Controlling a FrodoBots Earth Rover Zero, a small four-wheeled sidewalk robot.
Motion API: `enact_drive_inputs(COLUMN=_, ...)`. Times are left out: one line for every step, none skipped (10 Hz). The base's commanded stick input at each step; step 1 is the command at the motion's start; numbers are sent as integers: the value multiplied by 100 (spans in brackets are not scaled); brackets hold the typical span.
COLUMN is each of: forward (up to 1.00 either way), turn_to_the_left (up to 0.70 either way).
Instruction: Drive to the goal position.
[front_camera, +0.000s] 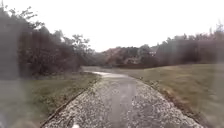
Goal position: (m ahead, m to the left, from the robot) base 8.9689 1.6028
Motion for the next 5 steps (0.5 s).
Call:
enact_drive_inputs(forward=70, turn_to_the_left=0)
enact_drive_inputs(forward=70, turn_to_the_left=0)
enact_drive_inputs(forward=70, turn_to_the_left=0)
enact_drive_inputs(forward=70, turn_to_the_left=0)
enact_drive_inputs(forward=70, turn_to_the_left=0)
